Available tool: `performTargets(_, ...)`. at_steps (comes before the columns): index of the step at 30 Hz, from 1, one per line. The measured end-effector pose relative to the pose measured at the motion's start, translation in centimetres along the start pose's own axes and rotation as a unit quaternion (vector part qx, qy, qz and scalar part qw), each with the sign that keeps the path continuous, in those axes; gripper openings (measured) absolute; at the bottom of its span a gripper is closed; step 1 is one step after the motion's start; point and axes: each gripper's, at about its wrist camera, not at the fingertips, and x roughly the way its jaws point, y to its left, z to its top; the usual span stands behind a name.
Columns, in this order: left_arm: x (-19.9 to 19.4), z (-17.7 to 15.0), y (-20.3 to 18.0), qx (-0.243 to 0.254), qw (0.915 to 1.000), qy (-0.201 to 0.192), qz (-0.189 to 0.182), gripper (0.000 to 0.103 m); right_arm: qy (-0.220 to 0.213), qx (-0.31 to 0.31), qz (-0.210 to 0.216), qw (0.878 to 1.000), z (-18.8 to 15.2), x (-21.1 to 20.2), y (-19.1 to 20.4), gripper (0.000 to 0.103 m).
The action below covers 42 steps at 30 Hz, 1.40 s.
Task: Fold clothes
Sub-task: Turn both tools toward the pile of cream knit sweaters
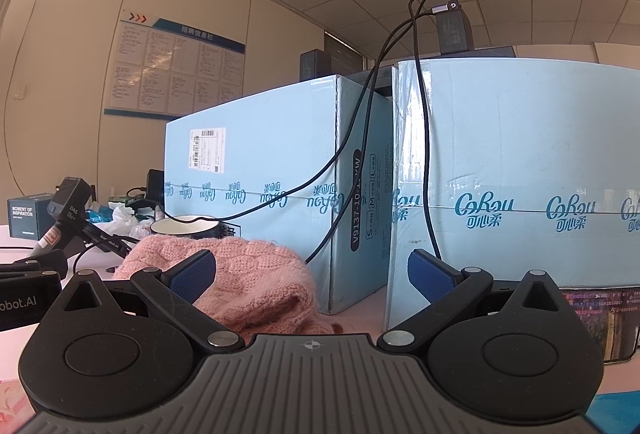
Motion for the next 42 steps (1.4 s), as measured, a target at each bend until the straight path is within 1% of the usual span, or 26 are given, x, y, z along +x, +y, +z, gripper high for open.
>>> performTargets(2, 0.0, 0.0, -0.3, 0.007, 0.9999, 0.001, 0.009, 0.103, 0.0, -0.001, -0.005, 1.0, 0.0, 0.0, 0.0, 0.103)
performTargets(4, -0.1, 0.1, -0.4, 0.011, 0.9999, 0.001, 0.008, 0.103, -0.004, -0.001, -0.007, 1.0, 0.0, -0.2, 0.0, 0.103)
performTargets(6, -0.3, 0.1, -0.5, 0.014, 0.9998, -0.001, -0.011, 0.103, -0.01, 0.0, -0.008, 1.0, 0.0, -0.4, 0.0, 0.103)
performTargets(9, 0.0, 0.0, -0.7, 0.02, 0.9984, 0.009, -0.052, 0.103, -0.011, 0.001, -0.011, 1.0, 0.0, -0.4, 0.0, 0.103)
performTargets(13, 0.2, 0.0, -0.5, 0.009, 0.9974, 0.019, -0.068, 0.103, -0.006, 0.009, -0.009, 1.0, 0.0, -0.4, -0.3, 0.103)
performTargets(19, 0.7, -0.1, -0.5, 0.005, 0.9968, 0.032, -0.073, 0.103, -0.014, 0.011, -0.014, 1.0, 0.0, -0.7, -0.3, 0.103)
performTargets(21, 0.6, -0.1, -0.5, 0.003, 0.9971, 0.032, -0.069, 0.103, -0.016, 0.012, -0.019, 1.0, 0.0, -0.8, -0.3, 0.103)
performTargets(24, 0.7, 0.0, -0.1, -0.015, 0.9976, 0.036, -0.057, 0.103, -0.02, 0.013, -0.028, 0.999, 0.1, -1.1, -0.4, 0.103)
performTargets(26, 0.9, 0.0, 0.2, -0.029, 0.9968, 0.043, -0.061, 0.103, -0.022, 0.013, -0.03, 0.999, 0.1, -1.3, -0.4, 0.103)
performTargets(29, 1.2, 0.1, 0.4, -0.037, 0.9961, 0.048, -0.063, 0.103, -0.026, 0.005, -0.036, 0.999, 0.1, -1.6, -0.2, 0.103)
performTargets(33, 1.1, 0.1, 0.4, -0.04, 0.9968, 0.026, -0.065, 0.103, -0.033, 0.0, -0.038, 0.999, 0.1, -2.0, 0.0, 0.103)
performTargets(36, 1.1, 0.1, 0.2, -0.032, 0.9977, 0.008, -0.06, 0.103, -0.037, -0.004, -0.051, 0.998, 0.1, -2.2, 0.1, 0.103)
performTargets(39, 1.3, 0.1, 0.2, -0.033, 0.9976, 0.005, -0.061, 0.103, -0.041, -0.007, -0.06, 0.997, 0.2, -2.6, 0.2, 0.103)
performTargets(42, 1.2, 0.2, 0.3, -0.036, 0.9968, -0.005, -0.071, 0.103, -0.041, -0.015, -0.065, 0.997, 0.2, -3.5, 0.7, 0.103)
